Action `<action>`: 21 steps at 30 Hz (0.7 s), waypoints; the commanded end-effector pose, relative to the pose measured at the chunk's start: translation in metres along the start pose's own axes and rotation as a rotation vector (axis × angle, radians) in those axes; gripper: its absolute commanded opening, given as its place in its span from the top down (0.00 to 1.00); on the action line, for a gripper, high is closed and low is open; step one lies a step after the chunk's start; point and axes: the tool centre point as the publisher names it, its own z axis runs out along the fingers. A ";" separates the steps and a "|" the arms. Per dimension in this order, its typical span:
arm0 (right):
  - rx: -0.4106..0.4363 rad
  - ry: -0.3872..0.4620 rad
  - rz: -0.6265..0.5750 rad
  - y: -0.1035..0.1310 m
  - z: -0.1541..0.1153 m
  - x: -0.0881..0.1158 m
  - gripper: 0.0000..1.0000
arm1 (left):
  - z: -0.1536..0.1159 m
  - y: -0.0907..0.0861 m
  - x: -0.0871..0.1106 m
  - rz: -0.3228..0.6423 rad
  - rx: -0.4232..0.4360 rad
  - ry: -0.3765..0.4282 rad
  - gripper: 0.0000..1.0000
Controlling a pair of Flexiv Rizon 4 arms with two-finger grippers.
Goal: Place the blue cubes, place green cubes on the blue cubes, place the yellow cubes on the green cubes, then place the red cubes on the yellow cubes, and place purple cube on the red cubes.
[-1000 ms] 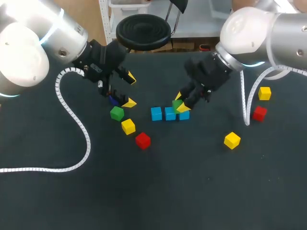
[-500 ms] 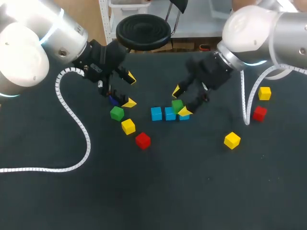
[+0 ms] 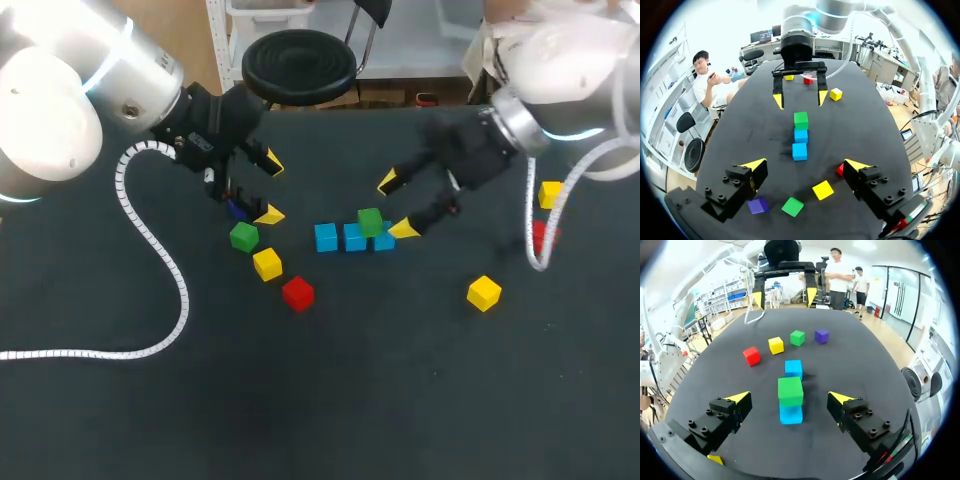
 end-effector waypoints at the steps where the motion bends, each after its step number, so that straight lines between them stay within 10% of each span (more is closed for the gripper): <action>1: 0.052 -0.005 -0.002 0.014 -0.014 0.001 0.00 | 0.000 0.002 0.000 0.001 0.003 0.002 0.00; 21: 0.112 -0.069 -0.005 0.025 -0.039 0.004 0.00 | 0.000 0.002 0.000 0.001 0.003 0.002 0.00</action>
